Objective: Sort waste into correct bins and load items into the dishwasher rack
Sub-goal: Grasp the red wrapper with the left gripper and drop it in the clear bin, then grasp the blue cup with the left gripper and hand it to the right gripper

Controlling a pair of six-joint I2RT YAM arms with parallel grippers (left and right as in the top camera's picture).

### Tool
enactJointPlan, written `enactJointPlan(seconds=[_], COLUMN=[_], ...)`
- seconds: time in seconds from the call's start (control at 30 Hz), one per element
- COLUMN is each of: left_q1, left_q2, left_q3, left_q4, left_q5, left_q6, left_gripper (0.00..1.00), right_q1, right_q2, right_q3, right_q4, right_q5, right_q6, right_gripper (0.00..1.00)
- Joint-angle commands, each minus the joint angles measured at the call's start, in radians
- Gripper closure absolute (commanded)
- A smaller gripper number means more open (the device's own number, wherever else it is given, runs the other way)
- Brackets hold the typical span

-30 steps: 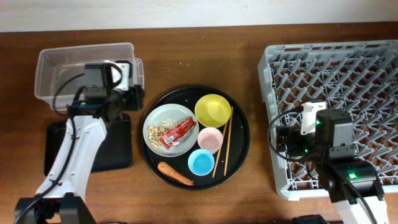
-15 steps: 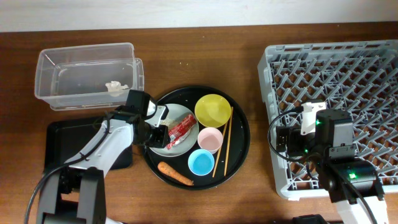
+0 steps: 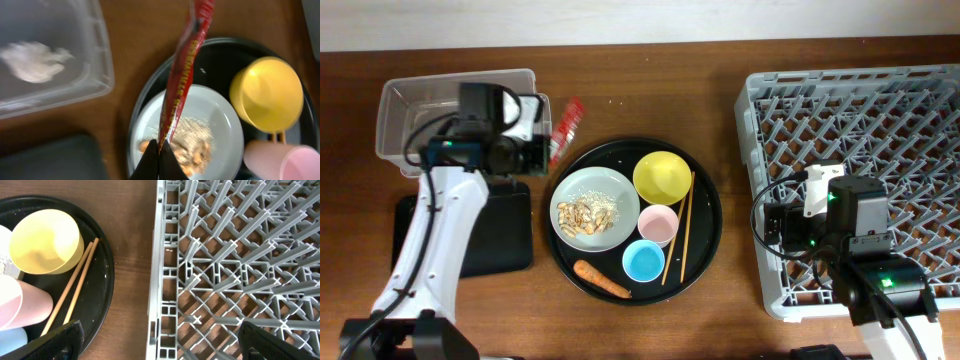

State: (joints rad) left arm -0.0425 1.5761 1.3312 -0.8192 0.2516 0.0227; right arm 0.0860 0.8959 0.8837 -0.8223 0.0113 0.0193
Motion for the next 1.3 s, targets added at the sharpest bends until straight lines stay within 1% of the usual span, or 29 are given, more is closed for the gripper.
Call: enactJointPlan(seconds=[0.0,0.07,0.13,0.2,0.23,0.27,0.3,0.33,0.37,0.43,0.47,0.5,0.6,0.63,0.67,0.73,0.8,0.87,1.07,1.17,1.23,1.27], left_q1=[0.084,0.106,0.134,0.15,0.157,0.157,0.157,0.152,0.136,0.077,0.031,-0.026,-0.209,-0.27,-0.323,-0.391,-0.441,-0.481,-0.499,-0.521,-0.534,-0.534], left_q2=[-0.005,0.031,0.126,0.203,0.237,0.235,0.224,0.193,0.126,0.006,-0.024,-0.028,-0.013,-0.013,-0.013,-0.013,-0.012,-0.011,0.002,0.031,0.048,0.048], left_q3=[0.026,0.026,0.026,0.026,0.026,0.026,0.026,0.03,0.042,0.042,0.042,0.042,0.042,0.041,0.038,0.006,-0.061,-0.14,-0.271,-0.272,-0.272,-0.272], left_q4=[0.166,0.251,0.327,0.36,0.372,0.371,0.37,0.359,0.304,0.158,0.053,-0.056,-0.338,-0.421,-0.451,-0.439,-0.409,-0.314,-0.103,-0.063,-0.057,-0.056], left_q5=[-0.174,-0.273,-0.286,-0.286,-0.287,-0.285,-0.285,-0.28,-0.227,-0.089,-0.034,0.014,0.026,0.032,0.05,0.049,0.049,0.049,0.078,0.075,0.074,0.074], left_q6=[0.018,0.016,0.016,0.016,0.016,0.016,0.016,0.016,0.016,0.016,0.016,0.016,0.016,0.016,0.016,0.015,-0.011,-0.011,-0.034,-0.034,-0.034,-0.034], left_gripper=[1.0,1.0,1.0,1.0,0.91,0.55,0.5,0.5,0.5,0.5,0.5,0.5,0.51,0.51,0.51,0.5,0.5,0.5,0.51,0.51,0.64,0.75], right_q1=[0.005,0.005,0.005,0.005,0.005,0.005,0.005,0.005,0.005,0.005,0.005,0.005,0.005,0.005,0.005,0.005,0.005,0.005,0.005,0.005,0.005,0.005], right_q2=[-0.006,-0.006,-0.006,-0.006,-0.006,-0.006,-0.006,-0.006,-0.006,-0.006,-0.006,-0.006,-0.006,-0.006,-0.006,-0.006,-0.006,-0.006,-0.006,-0.006,-0.006,-0.006], right_q3=[0.017,0.017,0.017,0.017,0.017,0.017,0.017,0.017,0.017,0.017,0.017,0.017,0.017,0.017,0.017,0.017,0.017,0.017,0.017,0.017,0.017,0.017], right_q4=[0.003,0.004,0.003,0.003,0.003,0.003,0.003,0.003,0.003,0.005,0.004,0.003,0.003,0.003,0.003,-0.001,-0.001,-0.002,-0.005,-0.005,-0.005,-0.005], right_q5=[0.012,0.012,0.012,0.012,0.012,0.012,0.012,0.012,0.012,0.012,0.012,0.012,0.012,0.012,0.012,0.012,0.012,0.012,0.012,0.012,0.012,0.012], right_q6=[0.004,0.004,0.004,0.004,0.004,0.004,0.004,0.004,0.004,0.004,0.004,0.004,0.004,0.004,0.004,0.004,0.004,0.004,0.004,0.004,0.004,0.004], right_gripper=[0.02,0.02,0.02,0.02,0.02,0.02,0.02,0.02,0.02,0.02,0.02,0.02,0.02,0.02,0.02,0.02,0.02,0.02,0.02,0.02,0.02,0.02])
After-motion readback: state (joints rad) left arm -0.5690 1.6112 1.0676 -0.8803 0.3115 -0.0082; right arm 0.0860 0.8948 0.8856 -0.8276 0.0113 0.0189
